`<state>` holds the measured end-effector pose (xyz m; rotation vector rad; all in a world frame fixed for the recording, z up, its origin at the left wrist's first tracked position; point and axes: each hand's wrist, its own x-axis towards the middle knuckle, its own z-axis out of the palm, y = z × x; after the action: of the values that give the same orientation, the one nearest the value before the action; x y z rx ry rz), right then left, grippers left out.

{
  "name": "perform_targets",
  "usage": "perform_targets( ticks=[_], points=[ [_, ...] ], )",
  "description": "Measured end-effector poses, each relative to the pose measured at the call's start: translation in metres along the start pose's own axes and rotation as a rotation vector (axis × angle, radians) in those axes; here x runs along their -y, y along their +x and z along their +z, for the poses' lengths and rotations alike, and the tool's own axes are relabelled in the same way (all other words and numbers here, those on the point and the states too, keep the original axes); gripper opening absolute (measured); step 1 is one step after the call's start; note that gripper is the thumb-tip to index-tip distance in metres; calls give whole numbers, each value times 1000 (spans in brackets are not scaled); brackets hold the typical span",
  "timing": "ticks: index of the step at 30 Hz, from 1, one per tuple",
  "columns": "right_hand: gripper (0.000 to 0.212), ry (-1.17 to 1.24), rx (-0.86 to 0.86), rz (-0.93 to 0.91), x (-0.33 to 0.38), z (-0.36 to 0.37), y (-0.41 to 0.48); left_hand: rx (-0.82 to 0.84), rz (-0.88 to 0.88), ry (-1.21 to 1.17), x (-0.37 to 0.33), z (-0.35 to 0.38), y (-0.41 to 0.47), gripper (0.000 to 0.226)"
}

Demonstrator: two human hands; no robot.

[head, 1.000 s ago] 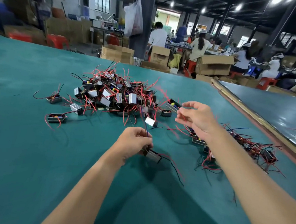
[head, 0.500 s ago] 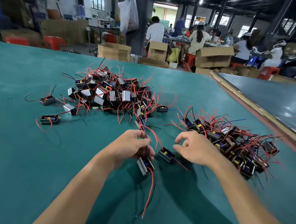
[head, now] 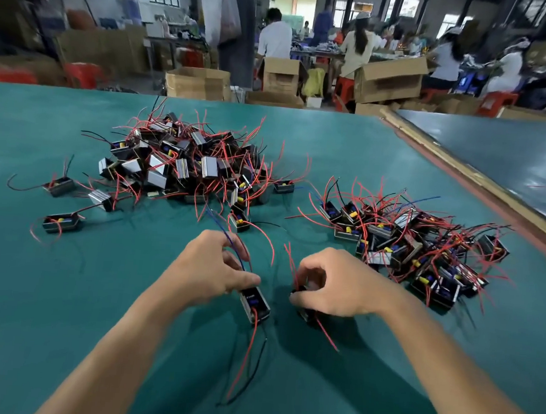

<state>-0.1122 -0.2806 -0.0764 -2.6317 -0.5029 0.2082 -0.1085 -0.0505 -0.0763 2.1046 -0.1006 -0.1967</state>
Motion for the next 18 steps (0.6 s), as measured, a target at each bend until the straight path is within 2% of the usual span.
perform_targets(
  ticks=[4,6,10,13,18],
  points=[
    [36,66,-87,14,-4,1,0,64,76,-24,-2,7,-2,31],
    [28,77,-143,15,-4,3,3,89,82,-58,-1,9,-3,31],
    [13,139,-142,-6,-4,3,1,156,85,-122,-3,12,-4,25],
    [16,219,-129,-16,-3,2,1,175,70,-134,-7,15,-6,15],
    [21,235,-126,-39,-1,3,-1,174,67,-128,-10,16,-5,15]
  ],
)
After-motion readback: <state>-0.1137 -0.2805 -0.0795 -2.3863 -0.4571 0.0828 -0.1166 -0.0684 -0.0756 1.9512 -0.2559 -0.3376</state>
